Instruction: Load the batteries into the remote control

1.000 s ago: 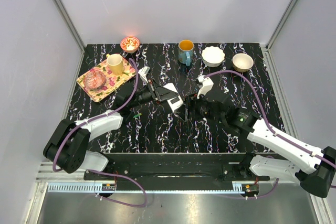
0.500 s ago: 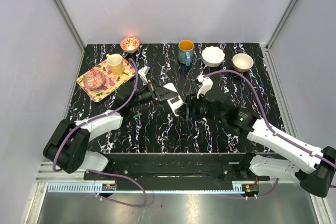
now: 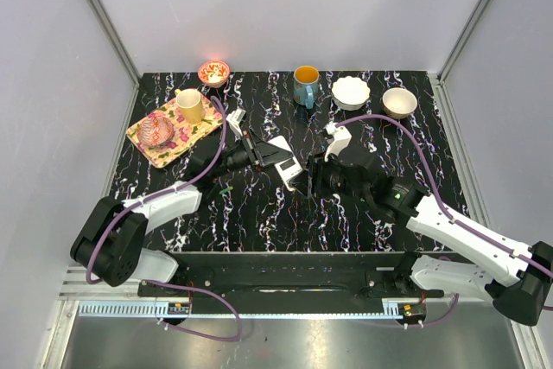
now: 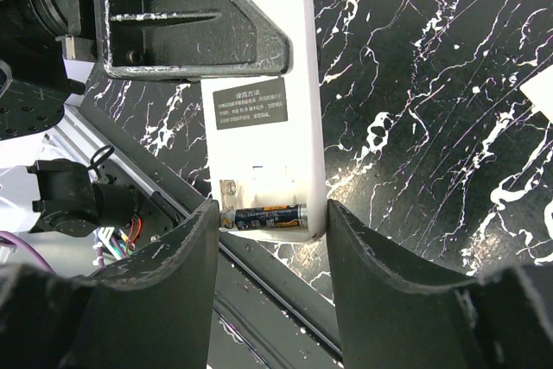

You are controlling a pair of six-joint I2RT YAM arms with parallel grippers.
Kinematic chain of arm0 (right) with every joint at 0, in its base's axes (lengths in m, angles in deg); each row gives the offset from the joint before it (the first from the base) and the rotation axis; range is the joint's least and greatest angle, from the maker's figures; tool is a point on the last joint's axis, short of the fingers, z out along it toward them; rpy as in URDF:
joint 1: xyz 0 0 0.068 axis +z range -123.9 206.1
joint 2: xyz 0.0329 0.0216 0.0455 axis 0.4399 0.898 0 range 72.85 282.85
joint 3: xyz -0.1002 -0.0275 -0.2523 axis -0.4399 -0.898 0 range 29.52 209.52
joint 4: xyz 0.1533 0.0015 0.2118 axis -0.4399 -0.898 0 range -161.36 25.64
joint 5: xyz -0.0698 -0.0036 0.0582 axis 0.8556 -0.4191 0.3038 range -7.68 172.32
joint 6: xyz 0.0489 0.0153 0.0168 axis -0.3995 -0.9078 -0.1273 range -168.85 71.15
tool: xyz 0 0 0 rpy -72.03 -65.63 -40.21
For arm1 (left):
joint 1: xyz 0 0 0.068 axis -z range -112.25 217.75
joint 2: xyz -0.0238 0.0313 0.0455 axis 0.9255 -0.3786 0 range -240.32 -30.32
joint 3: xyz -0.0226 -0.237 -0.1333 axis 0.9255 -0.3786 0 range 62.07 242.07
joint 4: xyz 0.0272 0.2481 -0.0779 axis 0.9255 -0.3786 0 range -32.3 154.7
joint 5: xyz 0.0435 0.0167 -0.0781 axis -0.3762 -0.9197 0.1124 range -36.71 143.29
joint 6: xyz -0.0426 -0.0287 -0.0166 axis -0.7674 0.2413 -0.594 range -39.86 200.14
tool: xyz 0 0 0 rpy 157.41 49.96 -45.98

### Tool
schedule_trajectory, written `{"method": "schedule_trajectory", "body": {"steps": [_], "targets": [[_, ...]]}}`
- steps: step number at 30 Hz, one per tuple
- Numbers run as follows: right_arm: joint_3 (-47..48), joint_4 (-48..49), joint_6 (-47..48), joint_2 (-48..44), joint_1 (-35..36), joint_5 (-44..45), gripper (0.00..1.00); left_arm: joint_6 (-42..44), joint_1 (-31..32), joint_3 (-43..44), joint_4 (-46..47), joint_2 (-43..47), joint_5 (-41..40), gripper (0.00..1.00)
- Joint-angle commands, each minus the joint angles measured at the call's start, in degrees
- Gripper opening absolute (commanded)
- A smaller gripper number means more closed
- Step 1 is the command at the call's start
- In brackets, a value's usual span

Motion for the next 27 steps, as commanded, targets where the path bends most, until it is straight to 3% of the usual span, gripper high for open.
{"method": "schedule_trajectory", "body": {"steps": [1,18,25,27], "targets": [[0.5,0.7,0.6,-0.6,-1.1,0.4,0.42,-1.2,-0.4,0.2,5.5,3.0,0.3,0.0],[-1.9,0.6,1.4,-0.3,-1.5,0.2,0.33,-3.7,-0.2,2.3,5.9,3.6,0.5,0.0],[-2.0,0.8,1.8,0.9,-1.5,-0.3,0.19,-3.9,-0.3,2.9,5.2,4.4,0.6,0.0],[-1.9,0.5,1.8,1.3,-1.5,-0.3,0.1,-4.1,-0.3,3.0,5.2,4.6,0.7,0.0]]}}
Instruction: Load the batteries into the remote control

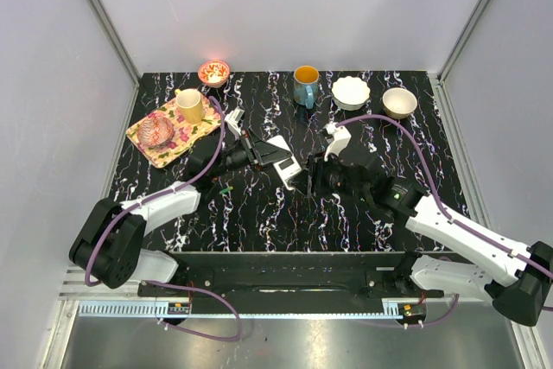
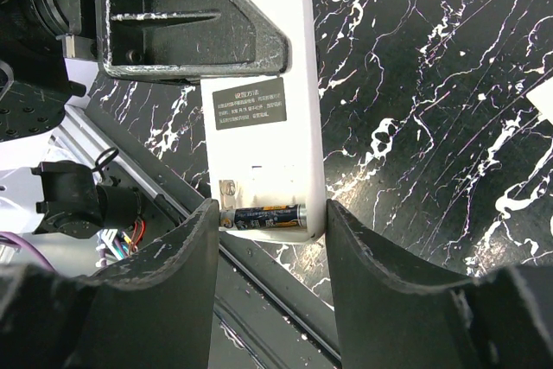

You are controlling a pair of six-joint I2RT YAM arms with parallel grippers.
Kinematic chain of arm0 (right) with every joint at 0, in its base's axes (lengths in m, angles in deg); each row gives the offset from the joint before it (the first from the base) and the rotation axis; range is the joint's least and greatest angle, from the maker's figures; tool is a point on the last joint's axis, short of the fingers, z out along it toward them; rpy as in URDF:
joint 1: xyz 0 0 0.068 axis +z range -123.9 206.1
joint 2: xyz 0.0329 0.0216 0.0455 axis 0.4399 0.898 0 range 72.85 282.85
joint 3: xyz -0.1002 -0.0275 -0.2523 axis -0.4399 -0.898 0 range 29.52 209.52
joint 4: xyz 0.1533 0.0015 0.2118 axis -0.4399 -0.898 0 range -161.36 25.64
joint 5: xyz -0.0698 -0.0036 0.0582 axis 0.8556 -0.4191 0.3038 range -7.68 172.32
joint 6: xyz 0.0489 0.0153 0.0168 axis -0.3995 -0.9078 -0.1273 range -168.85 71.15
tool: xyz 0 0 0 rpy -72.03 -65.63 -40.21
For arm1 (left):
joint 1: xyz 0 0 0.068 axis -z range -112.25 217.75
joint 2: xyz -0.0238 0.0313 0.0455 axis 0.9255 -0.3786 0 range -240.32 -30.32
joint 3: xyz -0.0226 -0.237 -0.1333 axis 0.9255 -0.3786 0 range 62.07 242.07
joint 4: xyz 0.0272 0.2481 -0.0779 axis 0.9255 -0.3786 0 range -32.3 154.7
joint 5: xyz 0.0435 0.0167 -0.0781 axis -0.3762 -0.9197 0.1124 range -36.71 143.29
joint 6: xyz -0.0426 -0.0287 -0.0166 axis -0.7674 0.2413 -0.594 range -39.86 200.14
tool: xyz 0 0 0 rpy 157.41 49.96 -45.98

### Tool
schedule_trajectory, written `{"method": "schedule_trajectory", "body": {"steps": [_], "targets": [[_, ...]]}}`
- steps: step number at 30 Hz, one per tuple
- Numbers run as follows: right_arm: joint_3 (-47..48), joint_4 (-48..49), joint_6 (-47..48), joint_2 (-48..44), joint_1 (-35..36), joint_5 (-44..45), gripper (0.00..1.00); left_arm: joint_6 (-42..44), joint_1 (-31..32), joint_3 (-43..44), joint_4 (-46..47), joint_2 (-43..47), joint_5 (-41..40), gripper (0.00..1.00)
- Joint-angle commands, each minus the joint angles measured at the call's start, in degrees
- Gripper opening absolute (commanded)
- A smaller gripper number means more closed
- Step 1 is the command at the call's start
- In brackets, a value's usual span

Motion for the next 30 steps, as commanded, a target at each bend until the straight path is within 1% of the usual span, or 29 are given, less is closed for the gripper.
{"method": "schedule_trajectory", "body": {"steps": [1,3,5,13,18,21,27,29,30], "targets": [[-0.7,-1.7,1.7,1.7,-0.9,0.9,0.07,-3.6,0.0,3.1,6.2,3.8,0.9,0.0],[-0.5,-2.3,1.5,2.2,-1.0,1.1,0.02,-3.7,0.0,3.3,6.1,3.9,1.0,0.0],[-0.3,-3.0,1.6,2.7,-1.0,1.6,0.0,-4.1,0.1,3.4,6.4,4.1,1.2,0.0],[1.4,-5.4,2.1,5.0,-1.0,3.4,0.0,-8.7,0.1,3.1,11.2,3.3,2.1,0.0],[2.5,-7.6,2.7,6.5,-0.9,5.3,0.0,-10.2,0.1,3.3,12.2,3.3,2.3,0.0],[2.9,-9.0,2.8,7.6,-0.9,6.1,0.0,-10.0,0.1,3.8,12.1,3.6,2.3,0.0],[2.7,-6.7,2.3,5.5,-1.0,4.9,0.0,-6.5,0.1,3.7,8.4,3.6,2.1,0.0],[2.8,-5.8,2.0,4.6,-1.0,4.7,0.06,-4.3,0.2,3.4,6.0,3.5,1.7,0.0],[3.1,-5.5,1.9,4.3,-1.0,4.2,0.13,-3.6,0.2,3.1,4.6,3.4,1.5,0.0]]}}
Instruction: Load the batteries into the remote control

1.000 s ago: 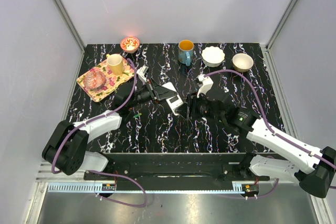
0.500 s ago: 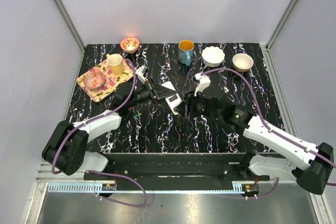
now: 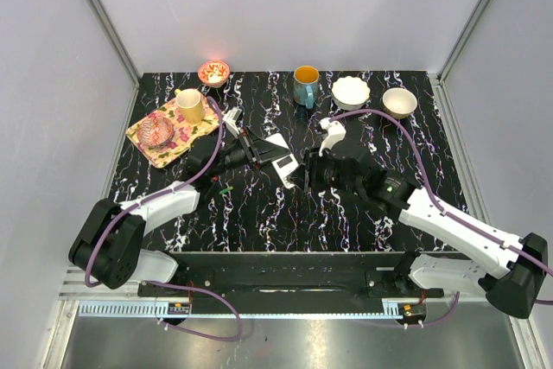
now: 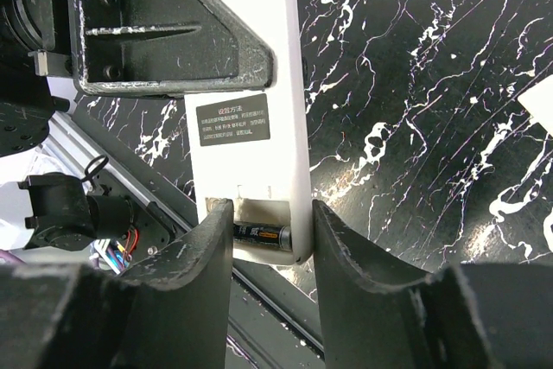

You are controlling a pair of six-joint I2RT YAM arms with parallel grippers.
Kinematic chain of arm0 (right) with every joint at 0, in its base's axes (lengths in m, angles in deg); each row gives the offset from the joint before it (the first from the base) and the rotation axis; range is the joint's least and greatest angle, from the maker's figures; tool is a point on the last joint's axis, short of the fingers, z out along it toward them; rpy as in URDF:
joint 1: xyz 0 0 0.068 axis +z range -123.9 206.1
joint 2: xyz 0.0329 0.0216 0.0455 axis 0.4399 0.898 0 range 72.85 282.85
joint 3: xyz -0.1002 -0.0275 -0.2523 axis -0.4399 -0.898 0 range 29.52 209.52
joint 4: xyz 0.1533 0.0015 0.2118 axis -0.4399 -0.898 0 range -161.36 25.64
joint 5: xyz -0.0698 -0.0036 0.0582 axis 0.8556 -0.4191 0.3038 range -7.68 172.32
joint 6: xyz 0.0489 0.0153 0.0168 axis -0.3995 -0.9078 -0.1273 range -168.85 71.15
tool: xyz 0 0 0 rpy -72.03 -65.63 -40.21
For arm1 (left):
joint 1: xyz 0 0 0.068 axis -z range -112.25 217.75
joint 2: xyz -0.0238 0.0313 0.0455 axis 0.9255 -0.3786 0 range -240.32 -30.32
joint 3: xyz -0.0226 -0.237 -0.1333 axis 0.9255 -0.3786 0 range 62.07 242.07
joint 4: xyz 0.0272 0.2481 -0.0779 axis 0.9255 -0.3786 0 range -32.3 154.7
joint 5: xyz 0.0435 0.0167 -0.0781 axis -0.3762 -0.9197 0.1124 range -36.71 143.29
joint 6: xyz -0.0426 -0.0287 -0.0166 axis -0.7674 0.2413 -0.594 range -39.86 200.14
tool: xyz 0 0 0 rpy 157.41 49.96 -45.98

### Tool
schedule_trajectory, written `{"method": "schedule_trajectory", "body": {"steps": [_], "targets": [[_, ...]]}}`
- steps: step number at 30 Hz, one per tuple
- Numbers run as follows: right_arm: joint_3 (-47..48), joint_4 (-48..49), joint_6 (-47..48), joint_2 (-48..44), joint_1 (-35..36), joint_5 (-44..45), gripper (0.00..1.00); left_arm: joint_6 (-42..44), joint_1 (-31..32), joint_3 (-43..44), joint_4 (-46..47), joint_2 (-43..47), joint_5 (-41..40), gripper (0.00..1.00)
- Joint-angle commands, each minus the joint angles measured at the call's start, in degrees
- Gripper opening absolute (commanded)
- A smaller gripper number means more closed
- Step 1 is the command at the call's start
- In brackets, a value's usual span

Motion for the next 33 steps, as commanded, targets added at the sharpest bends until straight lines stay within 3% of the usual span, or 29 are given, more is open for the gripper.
{"method": "schedule_trajectory", "body": {"steps": [1,3,7,10,15,19,23,29,33], "targets": [[0.0,-3.8,1.2,-0.5,-0.7,2.7,0.18,-0.5,0.9,3.0,3.8,2.8,1.8,0.0],[1.1,-3.3,1.0,-1.1,-0.8,2.0,0.26,1.6,0.9,2.6,1.8,2.5,1.4,0.0],[3.4,-3.0,0.4,-2.0,-0.8,1.5,0.54,3.8,0.9,2.3,0.1,1.1,1.0,0.0],[5.2,-3.3,0.4,-2.3,-0.8,1.4,0.66,4.7,0.9,2.4,-0.6,0.4,0.9,0.0],[7.8,-3.8,0.2,-3.4,-0.9,2.1,0.77,7.0,1.0,2.4,-2.3,0.0,0.6,0.0],[6.5,-3.9,1.2,-7.4,-1.2,10.8,0.8,7.7,0.3,1.4,-2.2,0.4,0.4,0.0],[-0.4,-3.9,0.5,-10.1,-3.5,20.6,0.8,5.9,-4.0,-3.0,0.5,3.3,2.4,0.0],[-6.1,0.4,0.4,-2.1,-5.5,18.8,0.77,6.0,-13.0,-11.3,-2.3,15.1,5.5,0.0],[-5.4,8.8,2.5,10.6,-5.5,11.2,0.73,11.2,-15.5,-12.3,-15.7,26.1,4.0,0.0]]}}
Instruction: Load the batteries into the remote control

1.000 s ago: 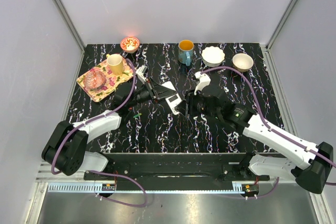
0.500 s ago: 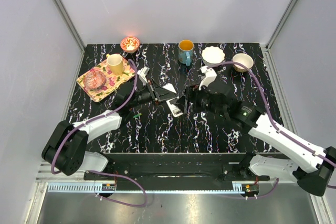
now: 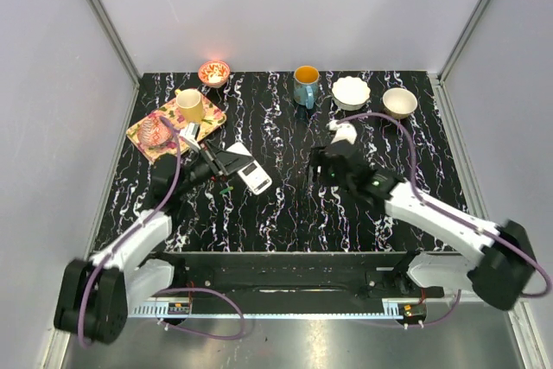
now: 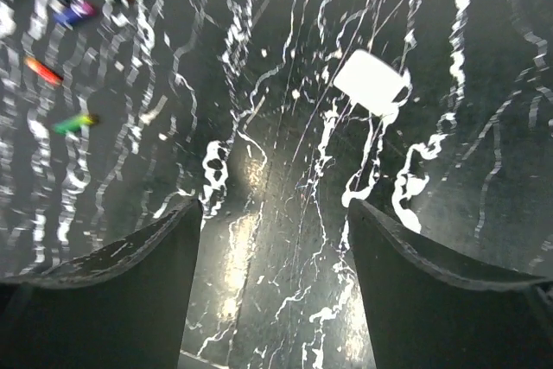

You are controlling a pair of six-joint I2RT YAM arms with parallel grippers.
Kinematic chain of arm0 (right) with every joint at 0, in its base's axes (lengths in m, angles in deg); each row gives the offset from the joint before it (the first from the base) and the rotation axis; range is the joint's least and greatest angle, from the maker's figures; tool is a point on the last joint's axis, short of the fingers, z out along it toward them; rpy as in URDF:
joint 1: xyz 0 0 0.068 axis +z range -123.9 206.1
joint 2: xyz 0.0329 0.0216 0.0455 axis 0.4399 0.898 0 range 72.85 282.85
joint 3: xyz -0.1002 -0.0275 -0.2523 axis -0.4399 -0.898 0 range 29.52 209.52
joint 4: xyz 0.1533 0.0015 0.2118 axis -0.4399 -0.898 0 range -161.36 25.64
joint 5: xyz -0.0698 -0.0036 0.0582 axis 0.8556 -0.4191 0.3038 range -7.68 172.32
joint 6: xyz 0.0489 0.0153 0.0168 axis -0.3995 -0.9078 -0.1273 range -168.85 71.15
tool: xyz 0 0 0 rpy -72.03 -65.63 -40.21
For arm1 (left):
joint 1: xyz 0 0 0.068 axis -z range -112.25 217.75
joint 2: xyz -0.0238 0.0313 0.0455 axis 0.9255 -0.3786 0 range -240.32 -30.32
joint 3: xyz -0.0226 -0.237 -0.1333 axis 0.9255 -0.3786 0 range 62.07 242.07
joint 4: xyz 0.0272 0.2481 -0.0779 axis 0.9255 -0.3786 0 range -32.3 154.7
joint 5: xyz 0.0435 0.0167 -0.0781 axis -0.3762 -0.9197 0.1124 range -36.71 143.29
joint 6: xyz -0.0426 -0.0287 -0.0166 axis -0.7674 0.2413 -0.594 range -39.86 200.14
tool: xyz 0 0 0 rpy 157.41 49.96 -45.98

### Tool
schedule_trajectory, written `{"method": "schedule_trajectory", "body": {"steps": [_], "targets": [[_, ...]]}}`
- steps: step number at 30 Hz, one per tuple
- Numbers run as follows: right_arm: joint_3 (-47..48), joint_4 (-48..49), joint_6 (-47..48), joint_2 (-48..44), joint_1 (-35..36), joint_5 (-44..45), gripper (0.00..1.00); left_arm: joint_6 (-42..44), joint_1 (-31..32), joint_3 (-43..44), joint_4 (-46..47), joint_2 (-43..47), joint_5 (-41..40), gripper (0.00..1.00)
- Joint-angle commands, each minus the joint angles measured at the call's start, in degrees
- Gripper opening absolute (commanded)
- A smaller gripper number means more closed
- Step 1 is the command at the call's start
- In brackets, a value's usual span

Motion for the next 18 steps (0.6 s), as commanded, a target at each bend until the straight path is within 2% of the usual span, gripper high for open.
{"method": "schedule_trajectory", "body": {"steps": [1,2,3,5,9,13,18], "targets": [[1.0,9.6,2.3,11.7,-0.2,-6.4,0.72,6.5,-1.8,0.1,-8.8,10.2,1.0,0.0],[3.7,10.3,2.2,14.1,-0.1,-9.3,0.71,7.3,-2.3,0.7,-12.4,11.6,0.2,0.0],[5.2,11.3,2.7,19.0,-0.2,-11.1,0.7,7.8,-2.5,0.8,-13.6,13.8,0.0,0.0],[9.5,12.3,3.1,23.2,0.0,-16.0,0.67,8.1,-3.1,1.4,-15.6,15.6,0.0,0.0],[12.3,18.0,4.6,32.2,1.5,-21.4,0.67,5.8,-3.4,1.5,-14.4,17.9,1.0,0.0],[14.5,23.2,4.8,38.1,4.4,-23.1,0.69,-0.1,-4.6,2.3,-9.5,17.6,1.4,0.0],[19.0,26.9,6.4,44.9,8.7,-19.4,0.69,-2.2,-5.9,5.8,-7.5,16.5,1.4,0.0]]}}
